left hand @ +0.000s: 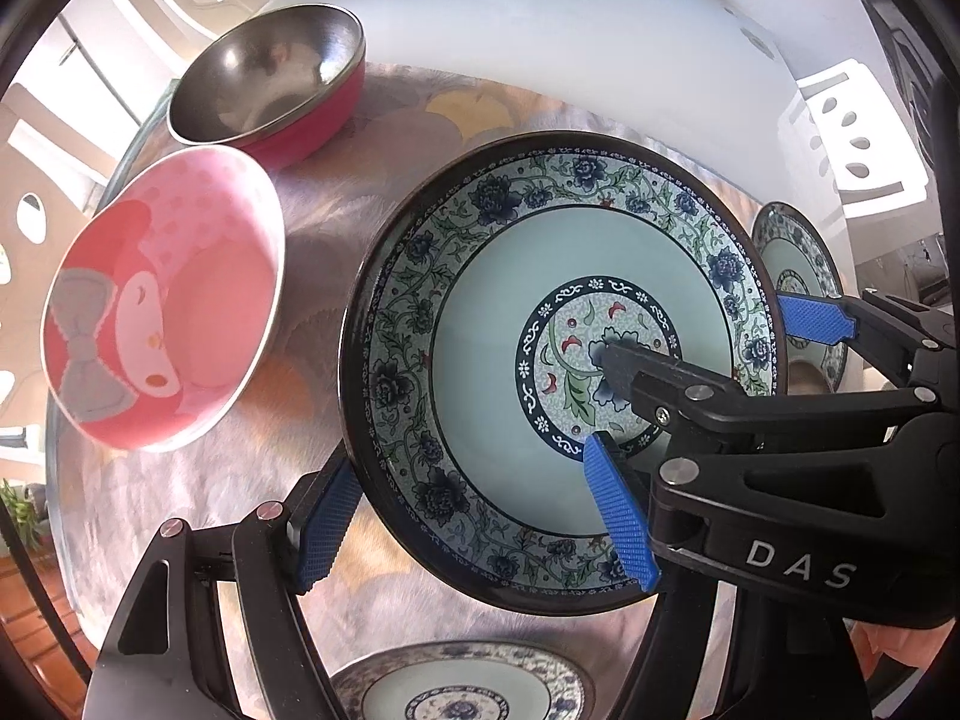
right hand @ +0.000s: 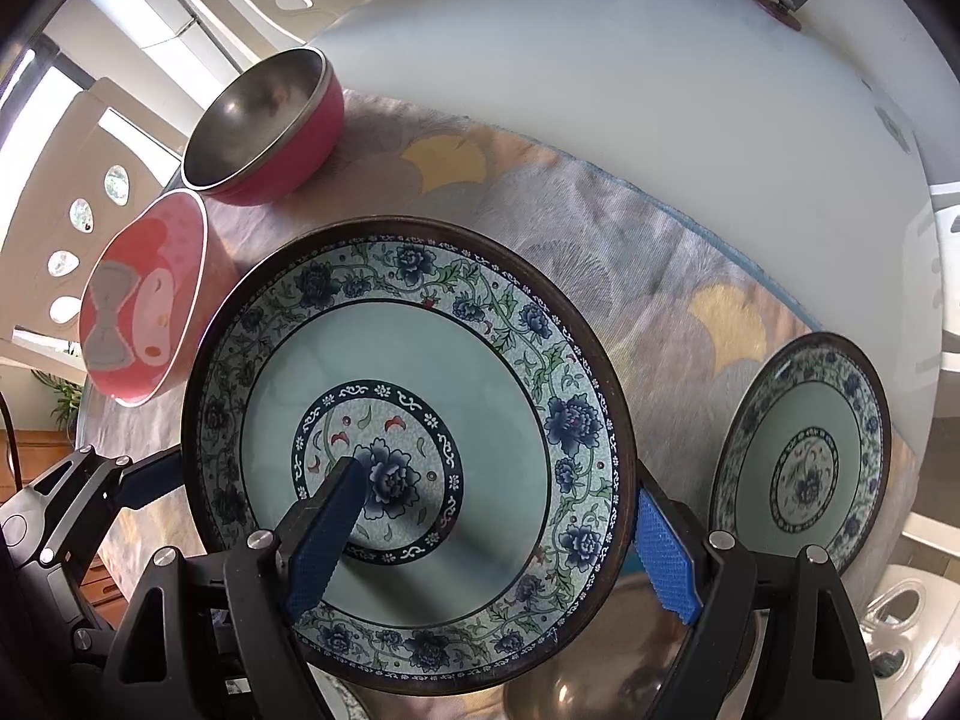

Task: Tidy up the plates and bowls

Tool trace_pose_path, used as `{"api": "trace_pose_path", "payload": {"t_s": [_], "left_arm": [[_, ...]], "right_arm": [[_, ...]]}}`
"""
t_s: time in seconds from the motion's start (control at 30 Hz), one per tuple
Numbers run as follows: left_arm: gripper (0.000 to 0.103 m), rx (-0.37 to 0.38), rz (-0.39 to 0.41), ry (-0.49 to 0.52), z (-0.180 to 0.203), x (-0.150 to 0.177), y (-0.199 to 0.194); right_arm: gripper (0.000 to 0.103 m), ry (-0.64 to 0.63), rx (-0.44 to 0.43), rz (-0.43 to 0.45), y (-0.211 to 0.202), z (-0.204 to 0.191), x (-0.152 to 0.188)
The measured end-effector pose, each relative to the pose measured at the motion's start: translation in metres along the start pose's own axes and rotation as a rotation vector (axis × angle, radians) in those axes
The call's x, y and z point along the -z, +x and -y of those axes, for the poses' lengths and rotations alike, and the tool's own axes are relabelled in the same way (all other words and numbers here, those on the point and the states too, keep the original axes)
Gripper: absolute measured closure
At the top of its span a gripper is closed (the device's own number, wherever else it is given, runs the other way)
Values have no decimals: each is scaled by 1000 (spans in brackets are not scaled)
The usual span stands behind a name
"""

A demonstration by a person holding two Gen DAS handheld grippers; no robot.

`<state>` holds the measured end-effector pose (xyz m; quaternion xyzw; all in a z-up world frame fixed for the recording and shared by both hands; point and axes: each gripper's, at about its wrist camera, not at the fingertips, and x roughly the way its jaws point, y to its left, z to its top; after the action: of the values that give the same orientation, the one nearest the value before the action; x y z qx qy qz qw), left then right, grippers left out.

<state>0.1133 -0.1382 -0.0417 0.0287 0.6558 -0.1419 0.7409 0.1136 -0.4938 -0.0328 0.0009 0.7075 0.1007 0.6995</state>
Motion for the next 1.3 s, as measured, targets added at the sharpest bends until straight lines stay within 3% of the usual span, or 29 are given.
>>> {"api": "trace_pose_path", "payload": {"t_s": [0.47, 0.77, 1.3], "left_arm": [[33, 7, 6, 47, -10, 25, -15], [33, 10, -9, 81, 4, 26, 7], [33, 79, -33, 112, -8, 55, 0]], "right_arm": [[19, 15, -3, 9, 4, 2, 7], [19, 33, -15, 16, 7, 7, 14], [19, 84, -18, 16, 19, -10, 40]]}}
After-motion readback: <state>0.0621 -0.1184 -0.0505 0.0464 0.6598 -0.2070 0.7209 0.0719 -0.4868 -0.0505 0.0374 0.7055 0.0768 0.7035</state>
